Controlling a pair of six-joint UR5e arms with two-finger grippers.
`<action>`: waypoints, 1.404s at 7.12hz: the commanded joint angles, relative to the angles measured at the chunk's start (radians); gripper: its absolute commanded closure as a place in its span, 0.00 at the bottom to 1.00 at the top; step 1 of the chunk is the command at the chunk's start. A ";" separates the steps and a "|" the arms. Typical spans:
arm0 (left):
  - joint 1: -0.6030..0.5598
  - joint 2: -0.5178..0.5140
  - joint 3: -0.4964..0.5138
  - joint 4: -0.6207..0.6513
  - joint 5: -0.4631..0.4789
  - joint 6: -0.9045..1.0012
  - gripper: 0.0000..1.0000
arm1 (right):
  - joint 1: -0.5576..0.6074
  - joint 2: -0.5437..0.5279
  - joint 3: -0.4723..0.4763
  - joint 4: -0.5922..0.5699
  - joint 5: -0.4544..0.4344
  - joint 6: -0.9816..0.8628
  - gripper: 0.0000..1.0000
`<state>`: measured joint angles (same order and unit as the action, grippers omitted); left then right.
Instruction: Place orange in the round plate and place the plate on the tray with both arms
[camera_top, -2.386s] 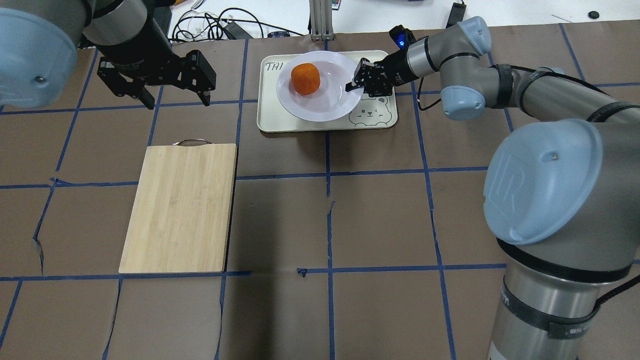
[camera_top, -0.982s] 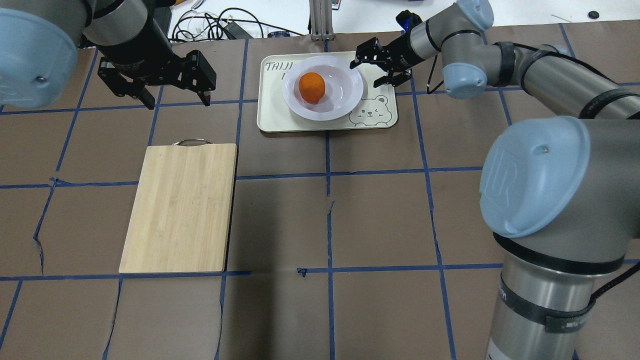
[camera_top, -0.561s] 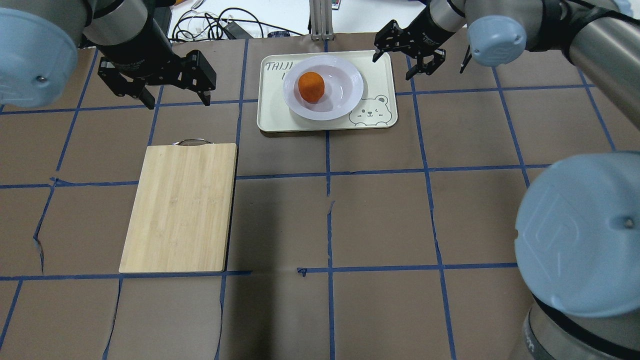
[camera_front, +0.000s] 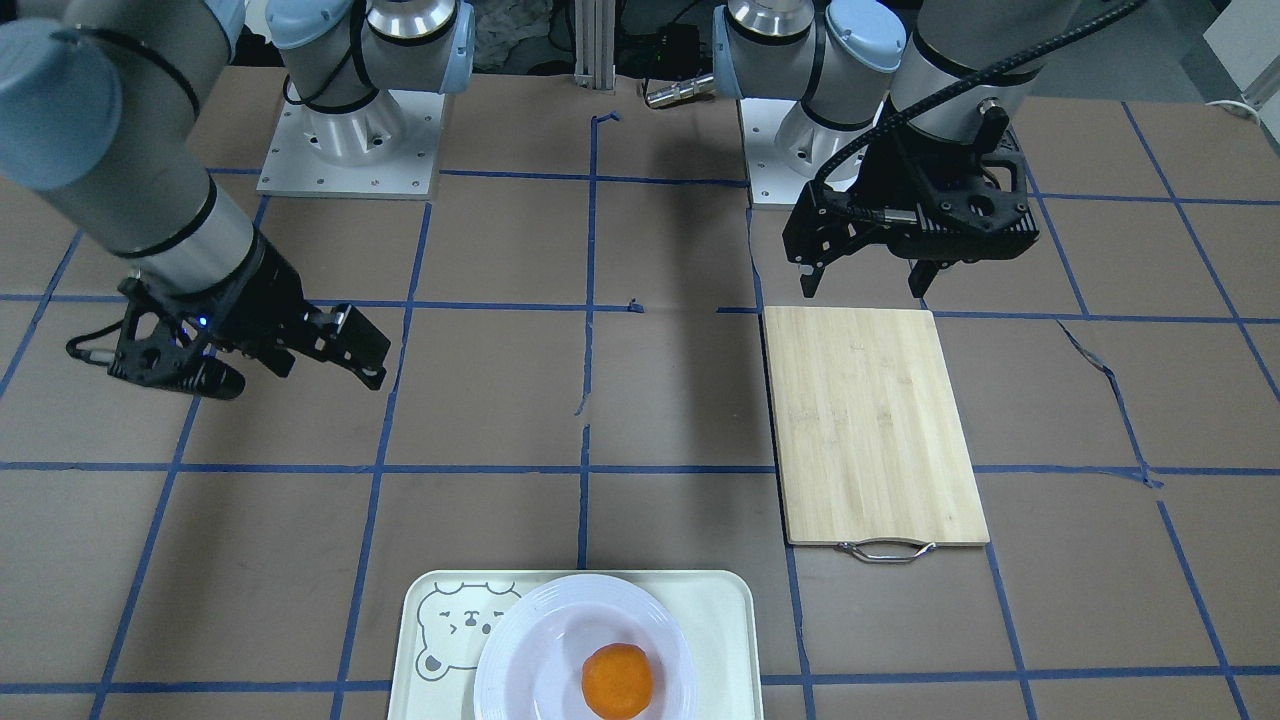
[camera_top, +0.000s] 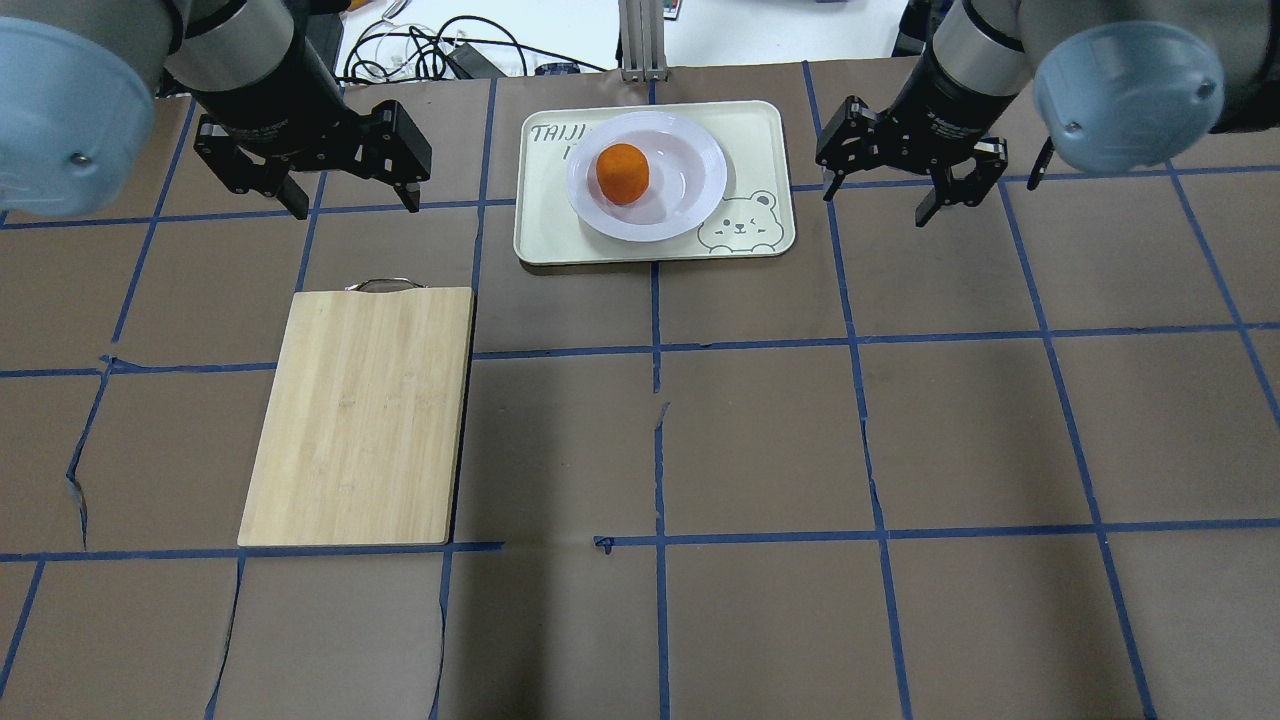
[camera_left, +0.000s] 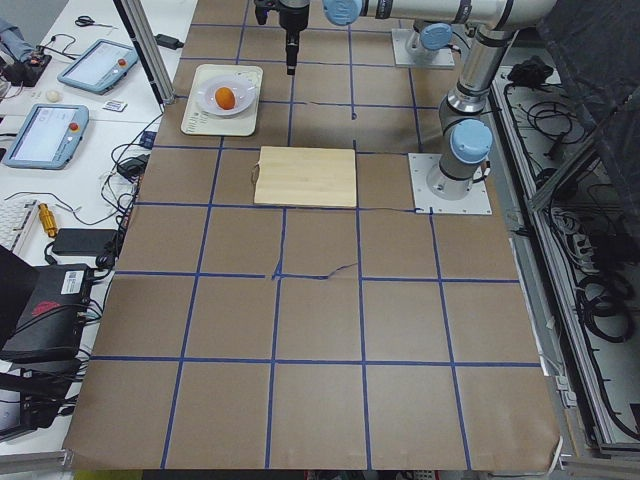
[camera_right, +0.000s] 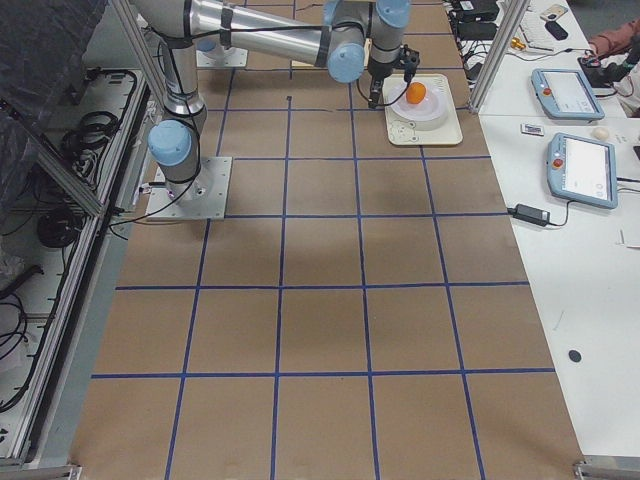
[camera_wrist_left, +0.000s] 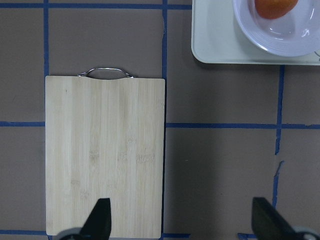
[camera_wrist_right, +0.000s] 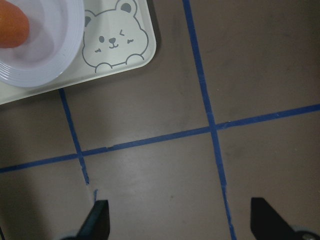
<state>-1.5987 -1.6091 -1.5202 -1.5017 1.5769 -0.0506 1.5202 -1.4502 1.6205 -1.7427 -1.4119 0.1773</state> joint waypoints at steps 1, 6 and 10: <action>-0.001 0.000 0.000 0.000 0.000 0.000 0.00 | 0.011 -0.116 0.035 0.121 -0.052 0.002 0.00; 0.000 0.000 0.000 0.000 0.000 0.000 0.00 | 0.067 -0.150 0.010 0.186 -0.139 0.010 0.00; 0.000 0.000 0.000 0.000 -0.002 0.000 0.00 | 0.074 -0.142 0.010 0.184 -0.159 0.013 0.00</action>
<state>-1.5992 -1.6091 -1.5202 -1.5018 1.5756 -0.0506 1.5932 -1.5955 1.6305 -1.5573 -1.5636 0.1899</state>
